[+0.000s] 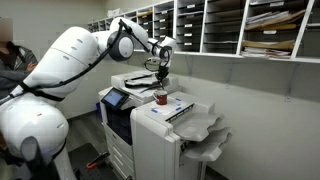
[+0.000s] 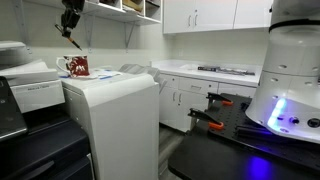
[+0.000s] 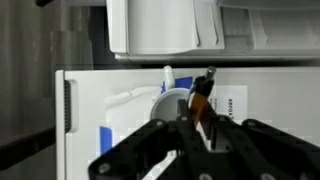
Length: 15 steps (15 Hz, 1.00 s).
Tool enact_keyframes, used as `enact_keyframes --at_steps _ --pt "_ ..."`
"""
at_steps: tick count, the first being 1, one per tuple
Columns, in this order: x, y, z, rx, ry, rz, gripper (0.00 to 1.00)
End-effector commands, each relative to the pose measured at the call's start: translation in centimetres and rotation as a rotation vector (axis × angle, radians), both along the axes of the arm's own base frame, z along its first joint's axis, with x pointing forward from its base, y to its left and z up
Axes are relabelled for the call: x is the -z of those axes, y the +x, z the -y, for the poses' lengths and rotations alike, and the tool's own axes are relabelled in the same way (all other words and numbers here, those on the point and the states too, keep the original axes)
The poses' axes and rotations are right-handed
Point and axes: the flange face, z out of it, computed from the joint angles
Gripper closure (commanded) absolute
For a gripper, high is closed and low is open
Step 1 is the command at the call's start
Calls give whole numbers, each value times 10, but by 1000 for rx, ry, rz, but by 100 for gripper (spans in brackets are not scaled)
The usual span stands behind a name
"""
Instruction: Take the pen out of the mug
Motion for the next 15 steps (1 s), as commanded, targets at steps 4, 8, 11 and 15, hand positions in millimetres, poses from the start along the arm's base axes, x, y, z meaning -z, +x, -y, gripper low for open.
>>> enact_keyframes --at_steps 4,8,11,15 --pt "-27 -55 22 -278 -236 -55 96" --pt "16 -89 50 -445 -414 -74 96" --pt "53 -111 51 -544 -545 -63 96" --pt "98 -135 24 -672 -705 33 96"
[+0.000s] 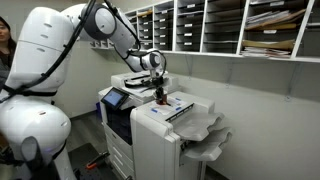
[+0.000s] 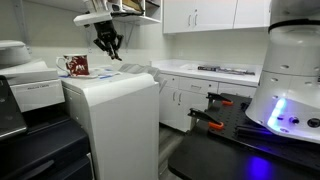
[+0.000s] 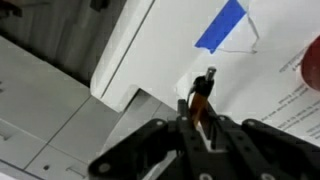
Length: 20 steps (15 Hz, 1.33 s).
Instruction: Take the pen out of the mug
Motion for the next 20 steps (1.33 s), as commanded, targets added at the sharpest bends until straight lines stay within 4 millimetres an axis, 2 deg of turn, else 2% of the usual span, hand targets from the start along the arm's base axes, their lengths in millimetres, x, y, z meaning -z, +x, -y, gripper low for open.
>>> enact_keyframes --at_steps 1,4,5,6,8,12,14,20 --pt "14 -22 -17 -131 -89 122 96" --pt "24 -26 -31 -224 -148 256 96" --pt "24 -25 -34 -238 -157 312 58" --pt "22 -24 -35 -243 -160 358 57" --pt "18 -23 -35 -228 -147 387 43" --pt "0 -33 -39 -149 -11 302 13" --pt "-20 -39 -40 -82 78 233 0" --pt "-111 -42 -10 -13 222 181 0"
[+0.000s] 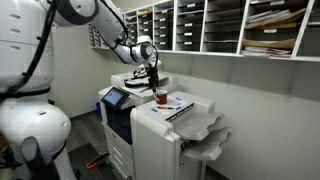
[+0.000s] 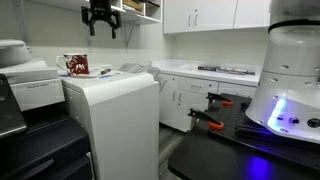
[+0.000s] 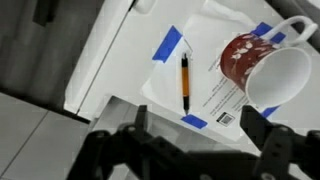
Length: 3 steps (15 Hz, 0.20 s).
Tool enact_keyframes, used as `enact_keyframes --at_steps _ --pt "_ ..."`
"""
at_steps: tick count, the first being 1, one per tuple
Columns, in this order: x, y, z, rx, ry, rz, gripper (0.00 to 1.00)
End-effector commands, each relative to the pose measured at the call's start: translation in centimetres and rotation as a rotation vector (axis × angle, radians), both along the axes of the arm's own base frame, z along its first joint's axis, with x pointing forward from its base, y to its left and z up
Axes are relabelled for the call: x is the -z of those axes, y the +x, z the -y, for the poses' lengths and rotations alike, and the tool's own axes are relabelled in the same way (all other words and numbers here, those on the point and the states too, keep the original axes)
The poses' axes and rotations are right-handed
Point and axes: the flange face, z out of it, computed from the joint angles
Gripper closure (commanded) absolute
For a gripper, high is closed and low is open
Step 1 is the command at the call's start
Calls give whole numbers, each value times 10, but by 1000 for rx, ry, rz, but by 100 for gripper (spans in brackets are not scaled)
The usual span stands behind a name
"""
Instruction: Take the pen out of the mug
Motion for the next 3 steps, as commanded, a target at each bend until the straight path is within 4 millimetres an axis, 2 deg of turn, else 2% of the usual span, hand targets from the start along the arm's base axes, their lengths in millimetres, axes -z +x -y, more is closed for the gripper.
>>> enact_keyframes --at_steps 1,3 --pt "-36 -8 16 -28 40 -54 0" --pt "-48 -10 24 -34 3 -82 0"
